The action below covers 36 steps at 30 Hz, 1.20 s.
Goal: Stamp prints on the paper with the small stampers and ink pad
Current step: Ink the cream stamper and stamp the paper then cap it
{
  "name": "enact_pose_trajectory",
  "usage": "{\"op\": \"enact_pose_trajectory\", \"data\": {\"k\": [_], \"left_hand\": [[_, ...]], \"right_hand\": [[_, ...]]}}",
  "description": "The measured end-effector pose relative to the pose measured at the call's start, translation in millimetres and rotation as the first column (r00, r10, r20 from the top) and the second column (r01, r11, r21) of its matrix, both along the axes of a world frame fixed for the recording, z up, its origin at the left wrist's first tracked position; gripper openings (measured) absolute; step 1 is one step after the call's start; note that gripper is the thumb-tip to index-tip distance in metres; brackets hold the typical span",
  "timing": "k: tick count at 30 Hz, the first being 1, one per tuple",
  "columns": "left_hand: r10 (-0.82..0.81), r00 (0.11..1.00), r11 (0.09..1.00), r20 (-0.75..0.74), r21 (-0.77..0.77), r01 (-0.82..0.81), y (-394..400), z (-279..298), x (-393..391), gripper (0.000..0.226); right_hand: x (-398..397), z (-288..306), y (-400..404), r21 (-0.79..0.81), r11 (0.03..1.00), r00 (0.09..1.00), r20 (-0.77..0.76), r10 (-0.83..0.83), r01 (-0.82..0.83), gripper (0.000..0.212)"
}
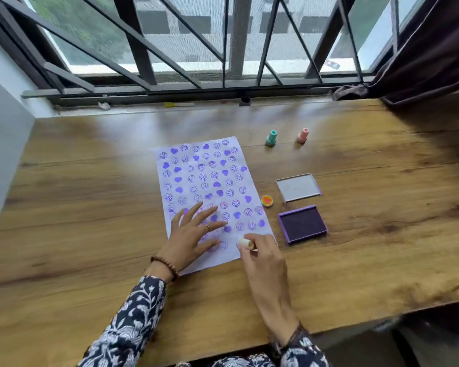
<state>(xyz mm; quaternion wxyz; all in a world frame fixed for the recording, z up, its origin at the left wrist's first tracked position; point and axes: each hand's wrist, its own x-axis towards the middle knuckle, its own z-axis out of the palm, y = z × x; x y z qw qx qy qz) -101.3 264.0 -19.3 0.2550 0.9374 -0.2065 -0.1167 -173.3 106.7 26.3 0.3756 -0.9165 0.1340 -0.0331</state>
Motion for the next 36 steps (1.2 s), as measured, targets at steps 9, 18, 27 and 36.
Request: {"op": "enact_pose_trajectory", "data": {"k": [9, 18, 27, 36], "left_hand": [[-0.009, 0.998, 0.999, -0.063, -0.037, 0.006, 2.9, -5.3, -0.4, 0.042], [0.002, 0.999, 1.000, -0.052, -0.027, -0.004, 3.5, -10.2, 1.0, 0.041], [0.012, 0.994, 0.999, -0.112, -0.050, -0.018, 2.0, -4.1, 1.7, 0.042], [0.097, 0.994, 0.995, -0.042, -0.002, -0.097, -15.7, 9.8, 3.8, 0.033]], "right_hand": [[-0.5, -12.2, 13.0, -0.390, 0.909, 0.987, 0.005, 0.160, -0.146, 0.011], [22.3, -11.3, 6.3, -0.332, 0.886, 0.940, -0.225, 0.258, -0.323, 0.015], [53.6, 3.0, 4.7, -0.359, 0.792, 0.849, -0.396, 0.350, -0.494, 0.013], [47.7, 15.9, -72.4, 0.755, 0.610, 0.946, -0.323, 0.027, 0.240, 0.007]]}}
